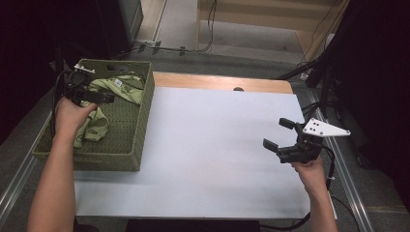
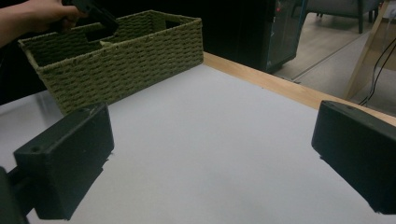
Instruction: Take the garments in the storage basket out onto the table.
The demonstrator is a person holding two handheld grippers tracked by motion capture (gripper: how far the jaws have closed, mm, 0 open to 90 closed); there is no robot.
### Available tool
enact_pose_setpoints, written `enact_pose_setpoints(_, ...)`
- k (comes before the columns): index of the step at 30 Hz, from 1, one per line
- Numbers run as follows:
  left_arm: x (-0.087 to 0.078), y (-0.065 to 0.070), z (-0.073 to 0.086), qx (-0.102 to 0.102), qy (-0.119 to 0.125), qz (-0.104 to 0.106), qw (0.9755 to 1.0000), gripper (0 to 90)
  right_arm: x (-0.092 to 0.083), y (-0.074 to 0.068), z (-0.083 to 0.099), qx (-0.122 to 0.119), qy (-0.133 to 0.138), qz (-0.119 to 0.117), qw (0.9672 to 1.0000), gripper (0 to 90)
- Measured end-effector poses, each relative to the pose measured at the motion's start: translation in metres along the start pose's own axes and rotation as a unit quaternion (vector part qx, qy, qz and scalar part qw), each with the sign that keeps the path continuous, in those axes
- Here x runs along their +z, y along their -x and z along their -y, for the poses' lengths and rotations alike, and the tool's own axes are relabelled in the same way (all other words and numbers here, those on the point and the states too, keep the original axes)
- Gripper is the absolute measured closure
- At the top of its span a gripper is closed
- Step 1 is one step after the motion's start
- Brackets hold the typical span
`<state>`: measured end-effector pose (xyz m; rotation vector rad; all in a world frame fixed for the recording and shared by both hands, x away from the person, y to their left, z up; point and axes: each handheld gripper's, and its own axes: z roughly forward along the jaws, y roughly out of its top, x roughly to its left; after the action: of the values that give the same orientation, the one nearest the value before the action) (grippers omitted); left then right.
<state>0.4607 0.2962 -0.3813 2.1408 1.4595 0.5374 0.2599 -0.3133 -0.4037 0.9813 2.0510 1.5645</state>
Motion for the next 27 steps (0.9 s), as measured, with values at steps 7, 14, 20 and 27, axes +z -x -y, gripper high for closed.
enact_pose_setpoints(7,0.022,-0.009,-0.001,-0.004,-0.056,-0.044,0.9975,0.0,0.002,0.000,0.000,0.000,-0.003,-0.001,1.0000,0.0)
enact_pose_setpoints(14,0.040,-0.012,-0.005,0.010,-0.116,-0.106,0.9876,0.0,0.003,0.000,0.001,0.001,-0.005,-0.003,1.0000,0.0)
enact_pose_setpoints(20,0.049,-0.017,-0.003,-0.007,-0.149,-0.117,0.9818,0.0,0.005,0.000,0.001,0.001,-0.007,-0.005,1.0000,0.0)
enact_pose_setpoints(27,0.058,-0.024,-0.001,-0.027,-0.180,-0.113,0.9768,2.1,0.006,0.000,0.001,0.000,-0.008,-0.005,1.0000,0.0)
